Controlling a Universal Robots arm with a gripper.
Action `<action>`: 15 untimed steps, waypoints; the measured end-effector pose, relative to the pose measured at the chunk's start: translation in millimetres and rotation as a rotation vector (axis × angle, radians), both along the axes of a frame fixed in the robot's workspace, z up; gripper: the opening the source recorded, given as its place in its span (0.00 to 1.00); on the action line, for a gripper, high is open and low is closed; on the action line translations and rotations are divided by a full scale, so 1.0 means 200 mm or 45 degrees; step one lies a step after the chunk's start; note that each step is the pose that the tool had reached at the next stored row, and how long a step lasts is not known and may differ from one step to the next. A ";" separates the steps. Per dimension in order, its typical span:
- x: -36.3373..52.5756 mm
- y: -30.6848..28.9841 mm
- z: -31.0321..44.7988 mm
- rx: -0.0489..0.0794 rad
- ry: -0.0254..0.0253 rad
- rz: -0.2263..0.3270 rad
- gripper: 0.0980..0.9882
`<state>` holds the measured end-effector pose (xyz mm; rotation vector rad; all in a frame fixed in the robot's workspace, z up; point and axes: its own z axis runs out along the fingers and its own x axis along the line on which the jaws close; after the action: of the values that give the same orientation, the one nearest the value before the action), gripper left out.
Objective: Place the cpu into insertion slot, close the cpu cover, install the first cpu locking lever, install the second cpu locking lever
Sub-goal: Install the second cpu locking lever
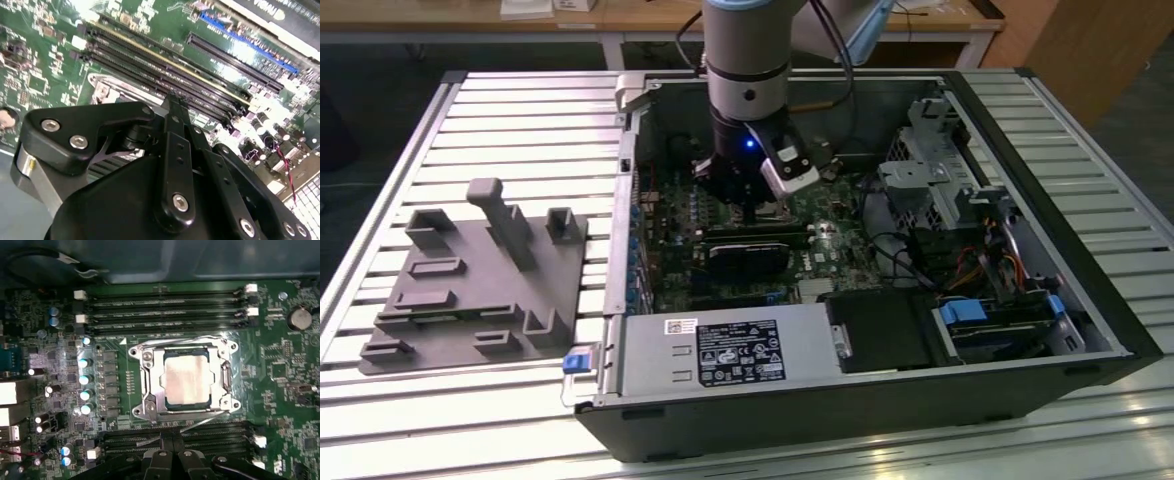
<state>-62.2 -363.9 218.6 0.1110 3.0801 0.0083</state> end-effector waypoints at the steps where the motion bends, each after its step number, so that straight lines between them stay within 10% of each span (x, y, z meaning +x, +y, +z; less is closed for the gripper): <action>1: -0.003 0.000 -0.003 0.009 0.0000 0.006 0.01; 15: -0.051 -0.047 -0.033 0.094 -0.0007 0.050 0.01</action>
<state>-72.3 -373.3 211.9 0.0539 3.0814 0.1243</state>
